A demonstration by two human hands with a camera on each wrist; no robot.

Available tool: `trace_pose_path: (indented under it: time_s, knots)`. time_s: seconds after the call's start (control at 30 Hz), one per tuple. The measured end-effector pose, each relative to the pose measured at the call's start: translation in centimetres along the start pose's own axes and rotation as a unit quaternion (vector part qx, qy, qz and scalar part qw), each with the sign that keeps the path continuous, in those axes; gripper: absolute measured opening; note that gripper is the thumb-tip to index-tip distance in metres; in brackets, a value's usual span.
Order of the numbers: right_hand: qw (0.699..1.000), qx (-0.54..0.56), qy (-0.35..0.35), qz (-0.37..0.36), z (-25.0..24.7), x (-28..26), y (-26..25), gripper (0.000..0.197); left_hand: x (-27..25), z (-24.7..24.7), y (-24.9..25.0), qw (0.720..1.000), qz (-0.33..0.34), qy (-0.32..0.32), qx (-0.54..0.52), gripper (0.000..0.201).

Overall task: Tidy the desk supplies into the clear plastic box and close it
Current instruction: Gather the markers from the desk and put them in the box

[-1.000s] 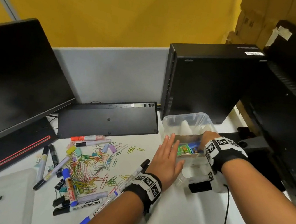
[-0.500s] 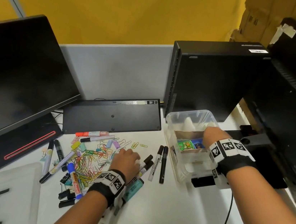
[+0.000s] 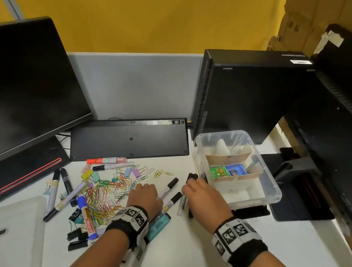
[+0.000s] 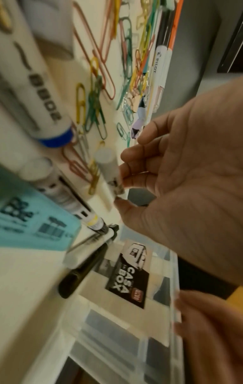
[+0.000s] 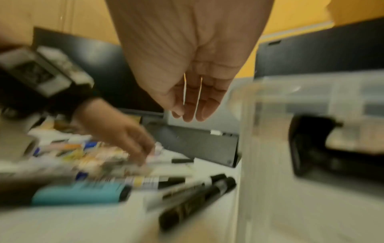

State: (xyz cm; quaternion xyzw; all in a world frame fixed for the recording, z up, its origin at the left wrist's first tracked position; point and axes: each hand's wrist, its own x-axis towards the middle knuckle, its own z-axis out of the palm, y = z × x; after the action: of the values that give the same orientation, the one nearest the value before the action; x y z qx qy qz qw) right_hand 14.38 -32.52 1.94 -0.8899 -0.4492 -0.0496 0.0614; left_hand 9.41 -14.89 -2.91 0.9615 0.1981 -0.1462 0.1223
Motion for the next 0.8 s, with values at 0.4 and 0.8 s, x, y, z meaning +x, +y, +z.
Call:
trace_pose_path:
  time_s: [0.4, 0.8]
  knots:
    - [0.984, -0.05, -0.159, -0.063, 7.3, 0.8, -1.3, 0.04, -2.5, 1.3, -2.1, 0.992, 0.018, -0.034, -0.117, 0.017]
    - [0.994, 0.085, 0.06, -0.036, 0.7, -0.2, -1.6, 0.046, -1.9, 2.2, -1.6, 0.996, -0.002, -0.014, -0.089, 0.017]
